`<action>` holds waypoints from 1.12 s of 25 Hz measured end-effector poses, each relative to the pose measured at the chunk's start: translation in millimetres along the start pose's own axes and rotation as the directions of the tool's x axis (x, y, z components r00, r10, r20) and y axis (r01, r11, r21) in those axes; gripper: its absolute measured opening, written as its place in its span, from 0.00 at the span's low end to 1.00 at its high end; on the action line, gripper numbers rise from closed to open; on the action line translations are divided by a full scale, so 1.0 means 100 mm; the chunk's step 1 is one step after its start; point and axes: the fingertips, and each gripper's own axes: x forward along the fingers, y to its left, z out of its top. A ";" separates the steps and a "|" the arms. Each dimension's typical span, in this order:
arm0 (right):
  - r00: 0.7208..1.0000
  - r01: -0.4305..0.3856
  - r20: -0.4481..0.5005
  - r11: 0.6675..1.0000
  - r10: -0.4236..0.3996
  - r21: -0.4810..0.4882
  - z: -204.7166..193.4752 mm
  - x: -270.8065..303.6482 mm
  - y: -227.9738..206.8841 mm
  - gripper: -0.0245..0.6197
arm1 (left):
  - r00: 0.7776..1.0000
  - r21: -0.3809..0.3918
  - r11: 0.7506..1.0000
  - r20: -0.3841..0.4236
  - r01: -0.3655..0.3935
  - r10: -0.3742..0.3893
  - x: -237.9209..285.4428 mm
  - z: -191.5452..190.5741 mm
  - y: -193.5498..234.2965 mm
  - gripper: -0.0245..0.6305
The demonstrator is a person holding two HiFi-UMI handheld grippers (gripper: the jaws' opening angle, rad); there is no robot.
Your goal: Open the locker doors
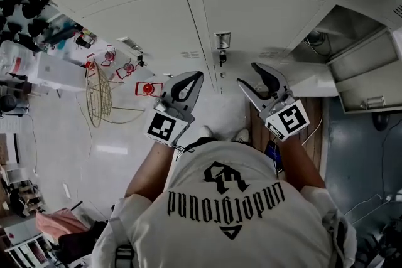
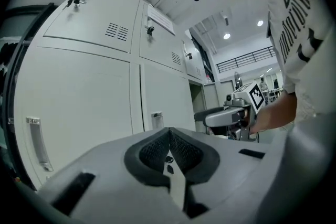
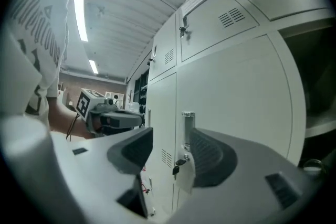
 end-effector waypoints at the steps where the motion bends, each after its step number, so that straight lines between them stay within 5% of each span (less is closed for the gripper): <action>1: 1.000 0.008 -0.006 1.000 -0.008 -0.013 -0.02 0.09 0.03 0.39 | 1.000 0.002 1.000 0.004 0.006 -0.006 -0.04 0.00 0.08 0.05; 17: 0.988 0.138 -0.071 0.990 -0.139 -0.015 -0.19 1.00 0.03 0.41 | 0.985 0.003 0.987 0.057 0.162 -0.162 -0.20 -0.07 0.62 0.05; 28: 0.995 0.061 -0.076 0.998 -0.059 0.019 -0.27 1.33 -0.14 0.44 | 0.992 -0.013 0.993 0.038 0.117 -0.117 0.11 -0.14 0.84 0.05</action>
